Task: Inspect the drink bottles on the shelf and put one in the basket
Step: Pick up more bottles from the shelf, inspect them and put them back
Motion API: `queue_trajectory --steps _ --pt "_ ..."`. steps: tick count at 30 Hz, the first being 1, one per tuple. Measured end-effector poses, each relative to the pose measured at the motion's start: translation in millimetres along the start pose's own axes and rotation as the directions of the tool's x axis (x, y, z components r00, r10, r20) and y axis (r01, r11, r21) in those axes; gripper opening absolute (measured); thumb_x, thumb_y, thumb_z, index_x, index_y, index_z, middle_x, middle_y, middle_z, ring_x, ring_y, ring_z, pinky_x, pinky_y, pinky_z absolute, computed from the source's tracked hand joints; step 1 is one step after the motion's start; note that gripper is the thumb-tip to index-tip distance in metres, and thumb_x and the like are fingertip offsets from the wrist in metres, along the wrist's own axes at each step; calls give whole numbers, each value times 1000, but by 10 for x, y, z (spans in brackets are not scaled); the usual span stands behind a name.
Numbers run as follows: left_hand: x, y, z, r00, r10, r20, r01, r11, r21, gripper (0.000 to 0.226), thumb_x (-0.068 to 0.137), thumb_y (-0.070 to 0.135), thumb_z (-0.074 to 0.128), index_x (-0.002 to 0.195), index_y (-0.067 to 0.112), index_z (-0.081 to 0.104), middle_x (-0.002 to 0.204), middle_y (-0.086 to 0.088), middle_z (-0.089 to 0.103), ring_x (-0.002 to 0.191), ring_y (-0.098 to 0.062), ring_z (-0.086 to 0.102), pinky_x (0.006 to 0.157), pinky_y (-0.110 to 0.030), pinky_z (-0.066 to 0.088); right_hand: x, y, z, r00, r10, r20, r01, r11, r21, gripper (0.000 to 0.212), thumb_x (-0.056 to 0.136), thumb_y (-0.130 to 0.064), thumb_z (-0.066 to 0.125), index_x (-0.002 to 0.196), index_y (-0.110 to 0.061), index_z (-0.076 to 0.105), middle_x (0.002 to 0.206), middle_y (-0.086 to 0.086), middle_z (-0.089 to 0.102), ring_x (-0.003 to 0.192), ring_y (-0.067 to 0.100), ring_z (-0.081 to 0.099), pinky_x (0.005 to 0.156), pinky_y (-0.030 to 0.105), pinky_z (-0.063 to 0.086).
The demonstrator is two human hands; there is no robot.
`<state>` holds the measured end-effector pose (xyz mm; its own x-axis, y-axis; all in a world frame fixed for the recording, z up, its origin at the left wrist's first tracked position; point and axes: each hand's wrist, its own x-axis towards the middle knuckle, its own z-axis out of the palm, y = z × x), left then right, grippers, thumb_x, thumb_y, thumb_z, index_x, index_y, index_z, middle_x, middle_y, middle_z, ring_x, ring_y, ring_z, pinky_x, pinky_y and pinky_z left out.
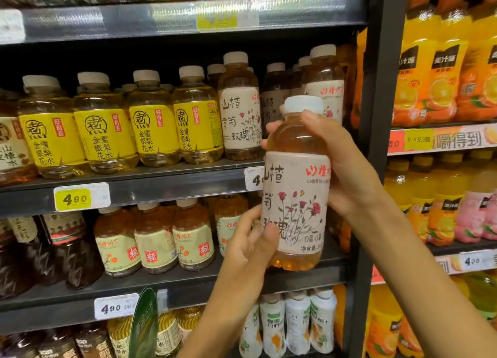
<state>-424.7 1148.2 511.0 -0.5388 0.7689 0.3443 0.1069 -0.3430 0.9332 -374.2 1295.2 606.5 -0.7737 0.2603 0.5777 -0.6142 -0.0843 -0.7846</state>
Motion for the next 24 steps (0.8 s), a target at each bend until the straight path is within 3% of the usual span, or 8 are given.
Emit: queue_trajectory --steps 2,5,8,12,14,18,22,24 --pt "66 -12 30 998 57 -8 -56 995 81 58 70 76 56 122 51 43 120 31 61 113 9 57 86 -7 47 31 -14 -5 995 -97 38 99 993 -58 25 86 -28 53 108 -20 63 103 3 71 102 25 66 93 42 53" --pt "193 -7 65 985 171 13 -170 961 220 70 63 71 68 122 46 40 115 37 58 109 13 56 80 -2 44 88 -37 -10 983 -167 76 174 979 -102 33 86 -21 54 117 -14 57 104 1 70 101 25 65 87 39 54" --pt "332 18 59 962 274 -10 -258 917 303 63 64 49 74 119 42 43 112 32 61 105 8 59 78 -7 48 142 -113 11 976 -201 79 211 965 -155 50 81 -24 59 128 -9 50 106 1 69 104 26 65 86 35 53" --pt "505 65 101 924 377 -57 -345 891 294 57 70 40 73 121 33 49 114 18 66 106 -2 63 80 -13 51 235 -245 45 962 -271 42 272 920 -283 39 88 -25 52 126 -18 54 105 -6 69 102 15 66 87 29 53" --pt "601 107 147 909 405 -101 -363 886 290 62 70 40 74 125 26 49 115 11 67 108 -4 63 82 -16 52 284 -292 74 933 -356 -43 316 873 -372 40 92 -28 52 131 -18 49 107 -11 67 101 9 66 83 23 52" --pt "797 229 211 871 445 -207 -354 862 364 58 75 31 79 126 19 54 113 6 67 102 -2 64 79 -12 51 365 -286 75 879 -466 -101 352 776 -524 49 92 -29 58 135 -13 40 122 -2 56 107 2 60 86 18 49" --pt "920 276 220 879 430 -206 -300 835 462 58 74 45 74 124 25 53 110 13 65 98 5 60 75 -8 49 488 -324 13 876 -478 -61 331 689 -644 61 87 -18 69 139 -8 39 125 2 54 111 7 57 93 20 48" --pt "975 293 204 849 479 -224 -256 743 619 63 69 63 65 120 29 52 112 14 57 104 2 51 80 -11 44 545 -338 -27 865 -498 -66 344 683 -644 58 87 -18 69 138 -6 42 124 4 57 111 9 59 96 26 49"
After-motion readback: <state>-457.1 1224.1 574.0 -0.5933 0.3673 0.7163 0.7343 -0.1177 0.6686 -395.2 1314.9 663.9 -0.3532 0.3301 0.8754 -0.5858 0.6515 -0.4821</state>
